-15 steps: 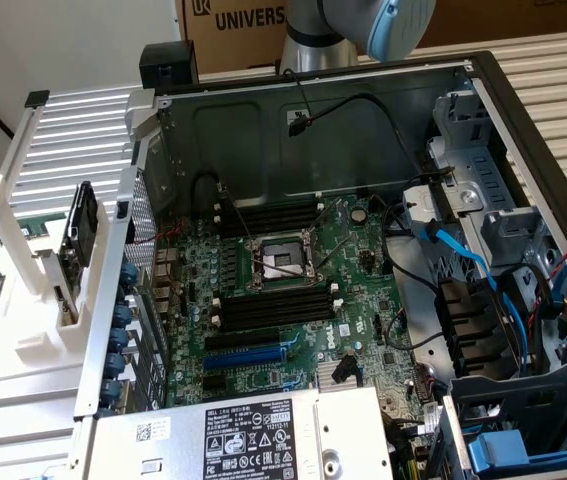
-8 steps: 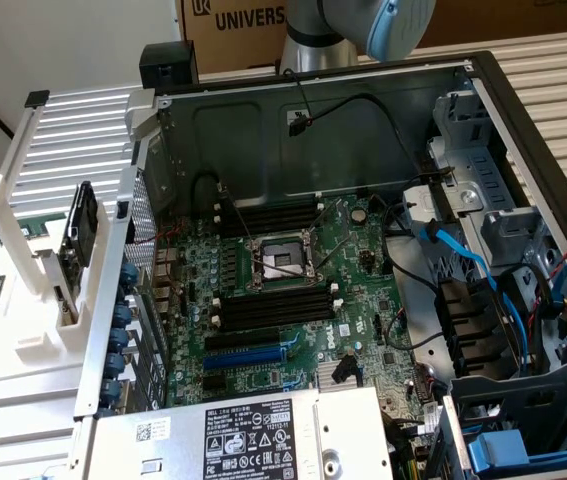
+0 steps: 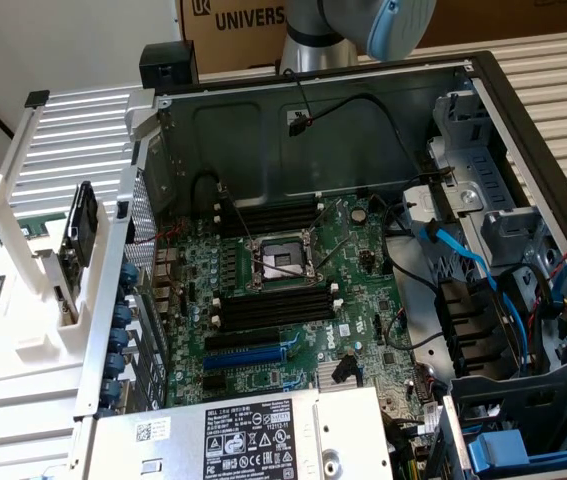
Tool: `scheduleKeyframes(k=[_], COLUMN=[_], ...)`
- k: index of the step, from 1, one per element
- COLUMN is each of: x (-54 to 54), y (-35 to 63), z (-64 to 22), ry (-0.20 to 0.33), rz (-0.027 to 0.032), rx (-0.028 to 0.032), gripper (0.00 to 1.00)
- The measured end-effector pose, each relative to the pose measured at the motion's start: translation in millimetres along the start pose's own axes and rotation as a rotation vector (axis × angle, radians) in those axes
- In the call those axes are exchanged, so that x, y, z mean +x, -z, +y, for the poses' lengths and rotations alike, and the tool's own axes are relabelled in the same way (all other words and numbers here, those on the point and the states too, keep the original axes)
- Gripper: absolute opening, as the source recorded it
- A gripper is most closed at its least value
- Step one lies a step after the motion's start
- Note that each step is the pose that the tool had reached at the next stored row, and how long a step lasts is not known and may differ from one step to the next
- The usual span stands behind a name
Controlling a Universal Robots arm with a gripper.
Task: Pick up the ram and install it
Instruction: 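Pick up the ram and move it above insertion slot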
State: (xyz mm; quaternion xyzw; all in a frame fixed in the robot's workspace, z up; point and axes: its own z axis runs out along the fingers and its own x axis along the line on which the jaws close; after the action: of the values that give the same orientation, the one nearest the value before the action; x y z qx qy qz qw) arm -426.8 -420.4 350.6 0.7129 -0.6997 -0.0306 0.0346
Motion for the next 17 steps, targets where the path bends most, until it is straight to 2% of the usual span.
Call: scheduleKeyframes(k=[3,4,6,7,12,15,17], x=[0.0,-0.6,-4.2,-6.2,-10.9,-10.9,-10.6], y=[3.5,5.8,6.9,7.1,7.8,15.3,23.6], z=[-8.3,-13.1,-14.1,-14.2,-15.0,-22.6,-29.6], ry=[0.000,0.000,0.000,0.000,-0.001,-0.001,0.000], rz=[0.0002,0.0003,0.0010,0.0016,0.0053,0.0049,0.0035], rx=[0.0059,0.0125,0.0203,0.0219,0.0223,0.0223,0.0223], gripper=[0.12,0.12,0.12,0.12,0.12,0.12,0.12])
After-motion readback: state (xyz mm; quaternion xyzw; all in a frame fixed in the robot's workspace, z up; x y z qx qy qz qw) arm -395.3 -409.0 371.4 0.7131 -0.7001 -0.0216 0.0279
